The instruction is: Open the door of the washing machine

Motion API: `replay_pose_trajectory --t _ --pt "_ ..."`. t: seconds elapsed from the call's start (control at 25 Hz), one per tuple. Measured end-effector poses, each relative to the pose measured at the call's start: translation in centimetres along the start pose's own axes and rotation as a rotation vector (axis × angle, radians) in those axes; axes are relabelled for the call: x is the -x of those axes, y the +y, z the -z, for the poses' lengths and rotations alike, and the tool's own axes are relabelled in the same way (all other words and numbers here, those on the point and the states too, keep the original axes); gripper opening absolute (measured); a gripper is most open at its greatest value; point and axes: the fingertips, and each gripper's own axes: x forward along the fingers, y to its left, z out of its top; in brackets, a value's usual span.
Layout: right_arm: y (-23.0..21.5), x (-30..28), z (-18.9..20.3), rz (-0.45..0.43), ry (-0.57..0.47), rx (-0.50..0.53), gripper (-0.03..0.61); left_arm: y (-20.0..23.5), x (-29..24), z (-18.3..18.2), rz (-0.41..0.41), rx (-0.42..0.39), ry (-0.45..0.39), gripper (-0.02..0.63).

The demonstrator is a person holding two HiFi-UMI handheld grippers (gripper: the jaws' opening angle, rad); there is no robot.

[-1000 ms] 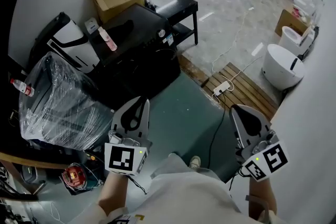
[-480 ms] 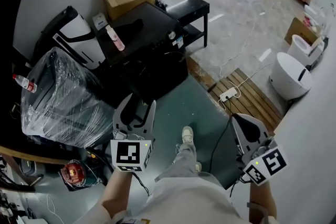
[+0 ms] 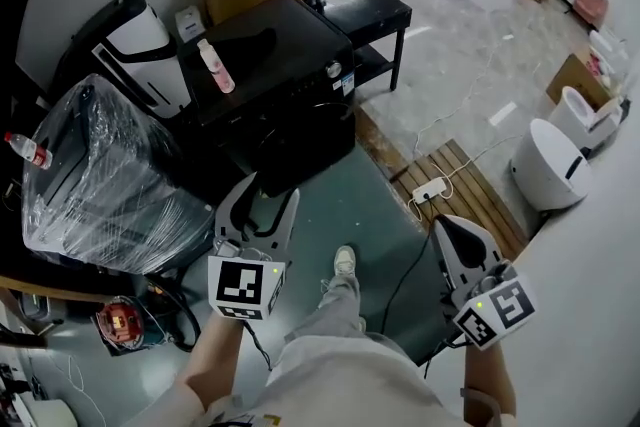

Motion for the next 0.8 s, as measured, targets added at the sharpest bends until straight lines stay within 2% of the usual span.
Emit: replay_pose_trajectory --t 0.12,0.28,0.52,0.8 --pt "-1.4 -3.7 0.0 -0.015 0.031 0.001 0.023 1.7 -3.0 0.9 0.009 -0.003 0.021 0.223" --pt "-3.9 -8.9 0.4 -0.030 0.069 -0.009 0.023 3.4 -7.8 2.7 0.038 -0.064 0.060 0.222" --pt "-7.3 -17.4 1.5 -0.052 0.139 -0.015 0.023 7.1 -15.8 6.9 0.096 -0.021 0.138 0.222" --pt "-9.0 -26.4 3.2 -0.108 0.207 -0.017 0.023 10.9 -23.0 13.4 0.158 -0.046 0.255 0.222"
